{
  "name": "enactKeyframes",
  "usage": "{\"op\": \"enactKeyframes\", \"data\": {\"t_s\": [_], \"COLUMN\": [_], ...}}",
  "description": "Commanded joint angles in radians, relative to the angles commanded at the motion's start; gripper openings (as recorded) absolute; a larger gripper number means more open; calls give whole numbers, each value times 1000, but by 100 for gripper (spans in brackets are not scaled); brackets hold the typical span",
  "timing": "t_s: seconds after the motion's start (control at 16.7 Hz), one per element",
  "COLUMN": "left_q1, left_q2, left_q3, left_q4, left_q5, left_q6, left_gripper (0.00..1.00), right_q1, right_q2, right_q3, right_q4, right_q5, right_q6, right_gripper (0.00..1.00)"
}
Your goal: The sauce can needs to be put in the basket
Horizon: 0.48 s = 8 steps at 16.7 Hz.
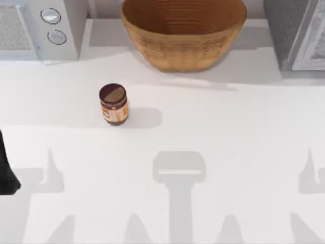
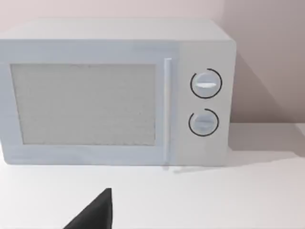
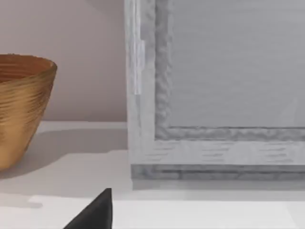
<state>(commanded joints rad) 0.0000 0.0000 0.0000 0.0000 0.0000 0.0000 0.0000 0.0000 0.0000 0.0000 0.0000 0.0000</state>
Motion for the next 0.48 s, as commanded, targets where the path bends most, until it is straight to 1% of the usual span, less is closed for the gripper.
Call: {"op": "enactKeyframes", "data": {"t_s": [0.12, 0.24, 0.36, 0.48], "left_q1": [0, 1, 5, 10], "left_q2": [0, 30, 102, 216], "left_q3": [0, 18, 60, 123], "left_q4": [0, 11, 37, 76], "left_q5": [0, 25, 82, 167], "left_q6": [0, 9, 31, 63], "left_gripper": [100, 100, 100, 100], "right_q1": [0, 0, 0, 0], "right_q2": [0, 0, 0, 0], "right_q3": [0, 0, 0, 0], "right_q4": [0, 0, 0, 0], "right_q5": [0, 0, 0, 0], "right_q6": [0, 0, 0, 0], "right_gripper": [100, 100, 100, 100]}}
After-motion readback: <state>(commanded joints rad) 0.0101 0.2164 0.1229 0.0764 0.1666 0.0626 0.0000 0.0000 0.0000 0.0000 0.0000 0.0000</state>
